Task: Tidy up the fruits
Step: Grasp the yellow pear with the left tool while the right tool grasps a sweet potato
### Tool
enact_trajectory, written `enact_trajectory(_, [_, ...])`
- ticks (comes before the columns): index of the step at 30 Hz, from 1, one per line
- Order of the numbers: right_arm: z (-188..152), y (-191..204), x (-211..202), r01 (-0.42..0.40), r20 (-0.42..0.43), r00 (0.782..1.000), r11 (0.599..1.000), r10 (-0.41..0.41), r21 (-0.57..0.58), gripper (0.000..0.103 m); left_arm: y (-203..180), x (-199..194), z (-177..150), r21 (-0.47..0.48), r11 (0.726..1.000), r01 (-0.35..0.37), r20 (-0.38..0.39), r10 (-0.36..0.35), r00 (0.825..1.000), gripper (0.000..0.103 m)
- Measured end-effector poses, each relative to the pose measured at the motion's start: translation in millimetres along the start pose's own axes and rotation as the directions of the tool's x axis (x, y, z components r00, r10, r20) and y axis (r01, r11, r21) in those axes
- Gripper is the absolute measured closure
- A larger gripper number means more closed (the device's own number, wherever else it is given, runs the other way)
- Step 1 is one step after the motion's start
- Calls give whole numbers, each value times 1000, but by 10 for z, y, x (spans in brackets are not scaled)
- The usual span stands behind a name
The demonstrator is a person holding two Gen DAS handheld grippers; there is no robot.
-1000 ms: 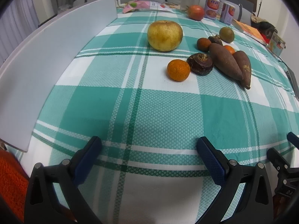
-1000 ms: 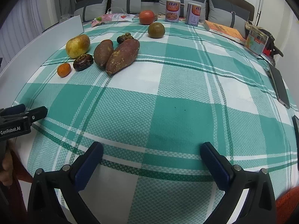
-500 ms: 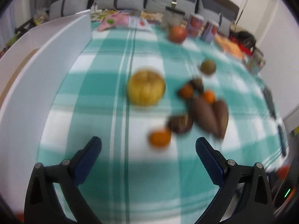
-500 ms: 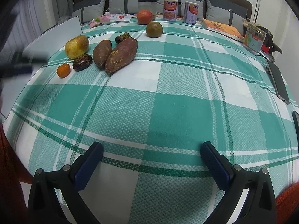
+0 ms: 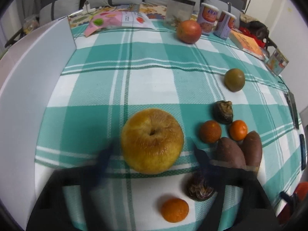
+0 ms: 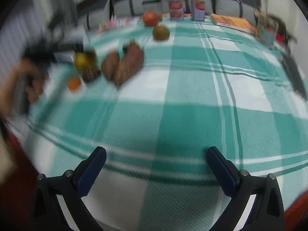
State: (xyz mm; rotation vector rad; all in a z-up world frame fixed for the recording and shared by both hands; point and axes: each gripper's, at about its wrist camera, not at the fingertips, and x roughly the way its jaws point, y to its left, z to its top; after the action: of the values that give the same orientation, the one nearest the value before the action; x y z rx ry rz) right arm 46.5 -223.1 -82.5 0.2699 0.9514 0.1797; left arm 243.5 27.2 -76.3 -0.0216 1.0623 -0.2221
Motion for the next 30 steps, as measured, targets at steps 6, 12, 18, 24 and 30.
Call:
enact_trajectory(6, [827,-40,472,-263,-46,959,936,280,234,42,162,-162,-210,-6,1000,16,7,-16,1000,37])
enact_trajectory(12, [1152,233,1116,-169,-170,959,941,226,295,57,471,-468,-600,-39,999,22,-27,-23,999,37])
enact_trajectory(18, [1175,200,1114,-156,-240,942,939,235,308,63,551,-683,-1014,2,999,34,-12,-34,999,37])
enact_trajectory(24, [1007,226,667,-93,-332,934,986,134,137,63,553,-718,-1094,22,999,40,8,-40,999,33])
enact_trajectory(30, [793,133,766,-34,-353,933,993,72,112,62,537,-686,-1054,14,999,37,26,-37,999,36])
